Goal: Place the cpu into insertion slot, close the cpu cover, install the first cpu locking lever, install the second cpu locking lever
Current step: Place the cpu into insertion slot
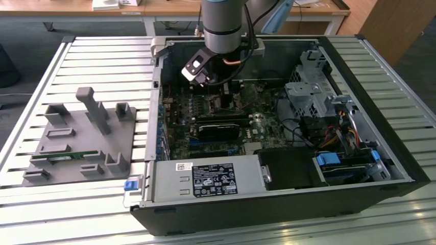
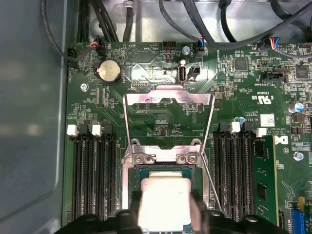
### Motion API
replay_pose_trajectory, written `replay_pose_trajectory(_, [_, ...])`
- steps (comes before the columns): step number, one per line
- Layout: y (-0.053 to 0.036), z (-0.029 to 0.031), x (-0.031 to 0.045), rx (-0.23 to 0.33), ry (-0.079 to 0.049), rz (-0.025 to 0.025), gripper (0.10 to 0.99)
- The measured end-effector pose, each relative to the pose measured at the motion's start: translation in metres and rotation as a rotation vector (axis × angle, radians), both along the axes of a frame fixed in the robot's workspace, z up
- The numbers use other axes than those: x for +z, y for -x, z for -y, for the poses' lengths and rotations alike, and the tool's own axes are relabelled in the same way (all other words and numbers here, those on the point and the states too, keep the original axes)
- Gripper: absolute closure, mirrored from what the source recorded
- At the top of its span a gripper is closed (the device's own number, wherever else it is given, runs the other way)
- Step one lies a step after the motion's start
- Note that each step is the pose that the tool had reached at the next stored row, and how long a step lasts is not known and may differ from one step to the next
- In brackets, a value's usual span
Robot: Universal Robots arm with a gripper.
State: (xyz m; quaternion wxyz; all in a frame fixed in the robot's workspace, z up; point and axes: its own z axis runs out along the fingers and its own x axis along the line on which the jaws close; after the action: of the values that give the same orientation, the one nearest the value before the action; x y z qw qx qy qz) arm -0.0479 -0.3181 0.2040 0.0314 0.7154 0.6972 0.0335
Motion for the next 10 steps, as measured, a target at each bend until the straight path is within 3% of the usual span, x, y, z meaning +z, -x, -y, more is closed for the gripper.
replay_pose_trajectory(2, [0.0,0.0001,0.0005,0.0,0.0,-0.0002,0.682])
replay_pose_trajectory(3, [0.0,0.0,0.0007,0.0,0.0,-0.0003,0.682])
replay_pose_trajectory(5, [0.0,0.0,0.001,0.0,0.0,-0.0004,0.796])
replay_pose_trajectory(6, [0.0,0.0,0.0012,0.0,0.0,-0.0005,0.796])
replay_pose_trajectory(8, [-0.0001,0.0,0.0016,0.0,0.0,-0.0008,0.914])
replay_pose_trajectory(9, [-0.0001,0.0,0.0017,0.0,0.0,-0.0008,0.914])
replay_pose_trajectory(10, [-0.0001,0.0001,0.0017,0.0,0.0,-0.0008,0.973])
